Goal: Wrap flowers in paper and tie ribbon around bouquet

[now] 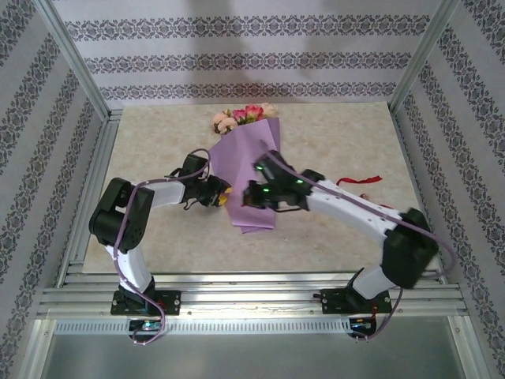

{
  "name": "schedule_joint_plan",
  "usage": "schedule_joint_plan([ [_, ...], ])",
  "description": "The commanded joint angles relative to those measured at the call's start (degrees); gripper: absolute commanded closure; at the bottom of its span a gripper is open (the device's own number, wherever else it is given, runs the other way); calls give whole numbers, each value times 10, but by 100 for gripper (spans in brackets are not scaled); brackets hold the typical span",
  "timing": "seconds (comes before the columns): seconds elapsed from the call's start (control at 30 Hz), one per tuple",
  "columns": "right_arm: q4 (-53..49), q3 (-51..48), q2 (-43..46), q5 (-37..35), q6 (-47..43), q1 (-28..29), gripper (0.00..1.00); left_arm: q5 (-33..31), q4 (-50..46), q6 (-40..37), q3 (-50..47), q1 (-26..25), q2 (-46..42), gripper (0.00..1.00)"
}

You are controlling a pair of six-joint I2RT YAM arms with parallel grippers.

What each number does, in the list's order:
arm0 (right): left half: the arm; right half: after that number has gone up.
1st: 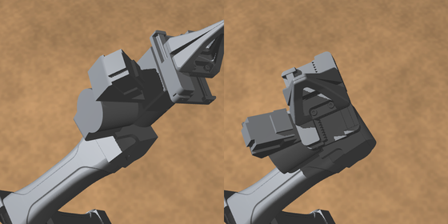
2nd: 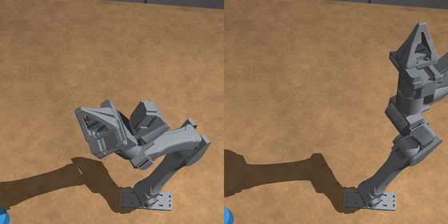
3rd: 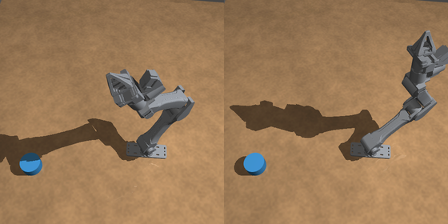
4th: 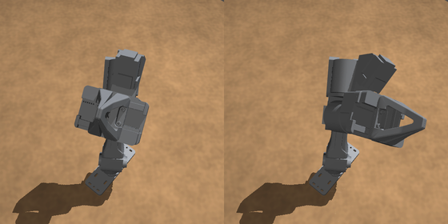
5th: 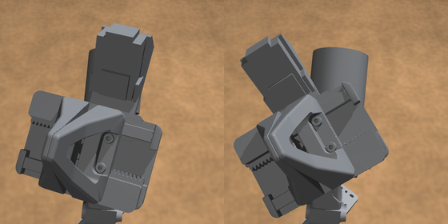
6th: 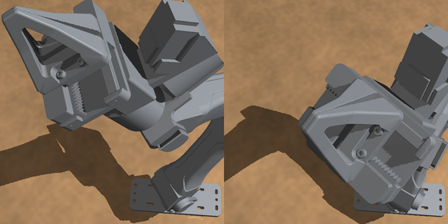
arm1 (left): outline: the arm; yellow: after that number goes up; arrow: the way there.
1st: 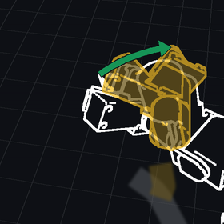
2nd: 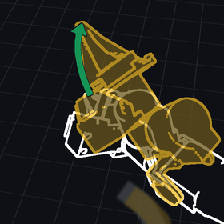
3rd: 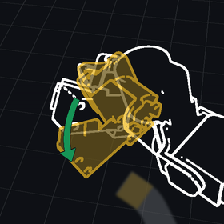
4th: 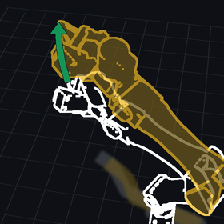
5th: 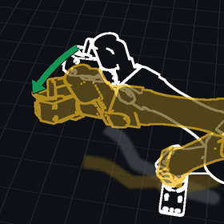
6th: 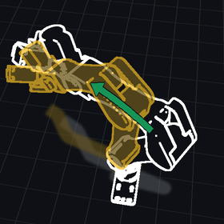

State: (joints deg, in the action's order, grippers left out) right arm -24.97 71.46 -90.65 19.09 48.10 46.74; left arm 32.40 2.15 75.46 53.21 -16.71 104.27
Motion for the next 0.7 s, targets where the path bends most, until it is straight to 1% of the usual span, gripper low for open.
schedule_joint_plan([
  [0.0, 59, 116, -84, 109, -46, 70, 100, -1, 10, -1, 19, 40, 1, 65],
  [0.07, 54, 169, -130, 128, -56, 102, 100, 14, 10, -7, 33, 63, 15, 65],
  [0.17, 42, 185, -173, 135, -48, 113, 100, 37, 18, -8, 53, 84, 43, 65],
  [0.23, 41, 169, -176, 136, -40, 108, 77, 46, 32, -1, 56, 91, 52, 66],
  [0.27, 44, 156, -170, 139, -38, 103, 68, 46, 31, -1, 58, 93, 52, 66],
  [0.37, 29, 127, -129, 121, -42, 86, 55, 30, -7, -25, 69, 98, 41, 66],
  [0.5, 3, 69, -65, 92, -38, 39, 52, -21, -102, -71, 89, 97, 3, 66],
  [0.57, -16, 26, -21, 59, -38, 2, 53, -74, -177, -95, 101, 91, -36, 64],
  [0.67, -62, -31, 30, 7, -34, -64, 60, -131, -283, -109, 123, 72, -90, 63],
])
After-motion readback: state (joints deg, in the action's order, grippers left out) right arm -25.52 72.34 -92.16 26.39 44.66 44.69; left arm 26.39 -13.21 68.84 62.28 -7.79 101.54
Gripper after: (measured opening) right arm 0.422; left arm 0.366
